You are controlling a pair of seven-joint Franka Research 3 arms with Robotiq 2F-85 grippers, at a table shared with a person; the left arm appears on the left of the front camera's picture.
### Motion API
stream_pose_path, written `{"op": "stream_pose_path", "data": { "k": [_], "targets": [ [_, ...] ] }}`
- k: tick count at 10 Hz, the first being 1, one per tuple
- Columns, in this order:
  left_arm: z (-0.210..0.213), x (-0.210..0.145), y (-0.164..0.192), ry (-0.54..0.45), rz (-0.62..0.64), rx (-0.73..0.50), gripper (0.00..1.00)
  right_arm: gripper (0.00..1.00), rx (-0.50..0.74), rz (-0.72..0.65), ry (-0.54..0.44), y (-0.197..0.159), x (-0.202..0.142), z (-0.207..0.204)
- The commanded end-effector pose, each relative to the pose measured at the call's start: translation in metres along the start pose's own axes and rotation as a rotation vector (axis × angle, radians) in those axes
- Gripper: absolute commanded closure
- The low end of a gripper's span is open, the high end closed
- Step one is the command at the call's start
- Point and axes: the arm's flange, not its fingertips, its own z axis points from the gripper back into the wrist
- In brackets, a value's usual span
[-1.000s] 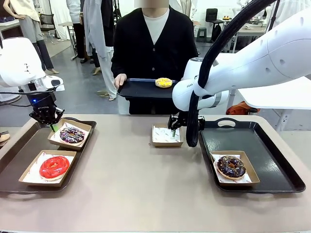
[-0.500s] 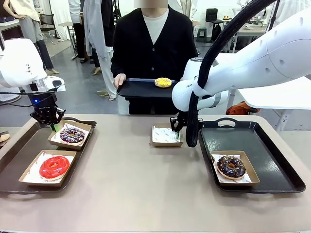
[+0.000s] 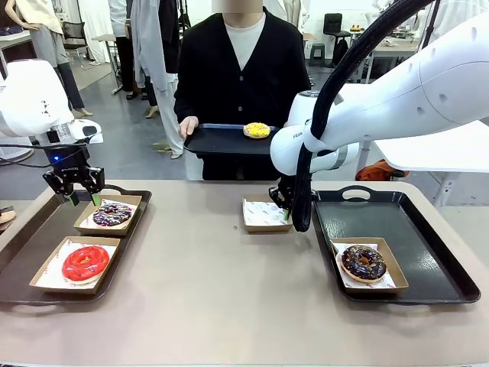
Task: Individually package the donuts and arrange them on the tray.
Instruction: Place the picked Paper togo box on the Handle tray while simultaneously picking up another Paper togo box from the table with the other hand.
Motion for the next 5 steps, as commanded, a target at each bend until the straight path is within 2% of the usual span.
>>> {"op": "stream_pose_path", "data": {
  "k": [1,5],
  "targets": [
    [0.0026,0.0033,-0.0027,0.013,0.019,0.027,0.00,1.00,-0.028,-0.012,-0.017,0.0009,0.0007,-0.0052],
    [0.0017,0.0033,-0.0033,0.013,0.017,0.024,0.00,1.00,-0.024,-0.014,-0.016,0.0004,0.0004,-0.0055]
  ]
}}
